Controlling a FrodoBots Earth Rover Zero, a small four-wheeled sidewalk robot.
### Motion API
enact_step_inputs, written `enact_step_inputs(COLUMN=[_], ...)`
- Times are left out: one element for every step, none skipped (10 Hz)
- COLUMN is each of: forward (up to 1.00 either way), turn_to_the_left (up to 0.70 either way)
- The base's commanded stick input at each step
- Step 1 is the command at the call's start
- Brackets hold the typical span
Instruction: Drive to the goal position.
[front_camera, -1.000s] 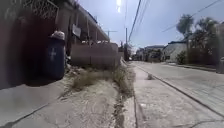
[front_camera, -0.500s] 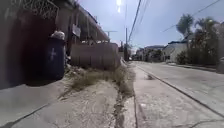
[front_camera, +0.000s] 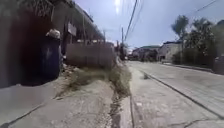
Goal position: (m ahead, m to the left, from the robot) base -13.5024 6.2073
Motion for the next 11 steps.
enact_step_inputs(forward=[0.0, 0.0, 0.0, 0.0, 0.0, 0.0, 0.0, 0.0, 0.0, 0.0, 0.0], turn_to_the_left=[-0.7, -0.7, -0.7, -0.7, -0.7, -0.7, -0.7, -0.7, -0.7, -0.7, -0.7])
